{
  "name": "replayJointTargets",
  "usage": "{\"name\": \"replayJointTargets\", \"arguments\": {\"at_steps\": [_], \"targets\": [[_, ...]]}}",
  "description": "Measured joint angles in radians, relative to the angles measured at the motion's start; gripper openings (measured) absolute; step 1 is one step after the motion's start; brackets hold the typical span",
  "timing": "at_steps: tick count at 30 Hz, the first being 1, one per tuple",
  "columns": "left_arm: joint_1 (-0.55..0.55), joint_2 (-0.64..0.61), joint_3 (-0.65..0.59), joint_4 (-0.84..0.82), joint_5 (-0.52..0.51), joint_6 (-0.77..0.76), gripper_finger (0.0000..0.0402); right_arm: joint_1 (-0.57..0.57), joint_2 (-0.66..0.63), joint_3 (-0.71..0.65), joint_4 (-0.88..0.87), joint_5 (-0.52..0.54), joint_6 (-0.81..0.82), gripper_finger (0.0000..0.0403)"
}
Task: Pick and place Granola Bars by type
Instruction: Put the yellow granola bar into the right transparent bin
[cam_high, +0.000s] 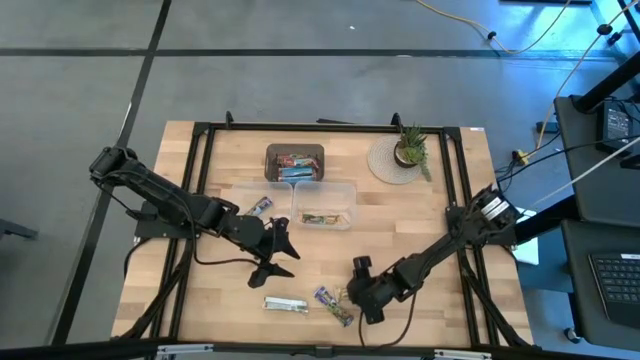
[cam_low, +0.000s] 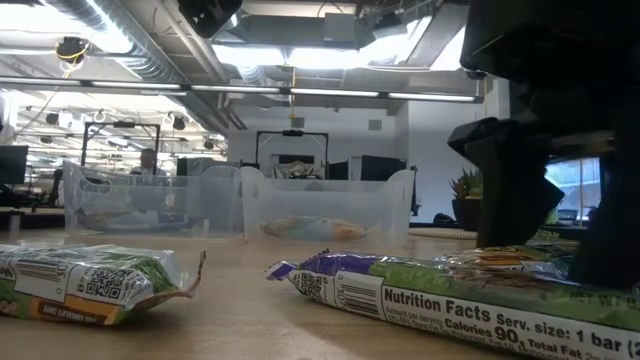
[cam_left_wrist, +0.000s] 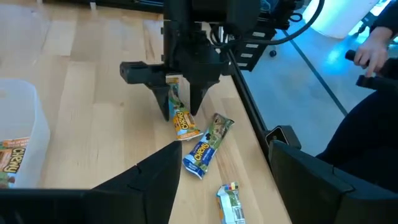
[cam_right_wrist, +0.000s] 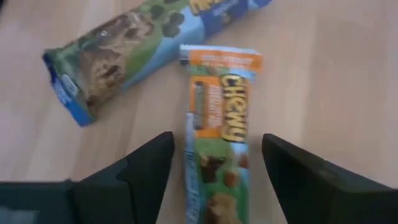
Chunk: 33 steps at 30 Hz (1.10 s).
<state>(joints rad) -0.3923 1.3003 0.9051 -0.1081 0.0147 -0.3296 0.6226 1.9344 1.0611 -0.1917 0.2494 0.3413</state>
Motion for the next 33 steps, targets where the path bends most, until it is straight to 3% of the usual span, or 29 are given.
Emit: {"name": "replayJointTargets", "arguments": {"at_steps": [15, 24, 33], "targets": [[0.0, 0.0, 0.0, -0.008, 0.0, 0.002, 0.0232, 0.002, 0.016, 0.001, 0.001, 0.007, -0.011, 0.0085], [-0.002, 0.0, 0.0, -0.008, 0.004, -0.021, 0.0234, -0.022, -0.064, -0.011, -0.066, 0.015, -0.04, 0.0083], [-0.02, 0.0, 0.0, -0.007, 0.007, -0.026, 0.0235, -0.179, -0.276, 0.0, -0.061, 0.04, -0.094, 0.0076]]}}
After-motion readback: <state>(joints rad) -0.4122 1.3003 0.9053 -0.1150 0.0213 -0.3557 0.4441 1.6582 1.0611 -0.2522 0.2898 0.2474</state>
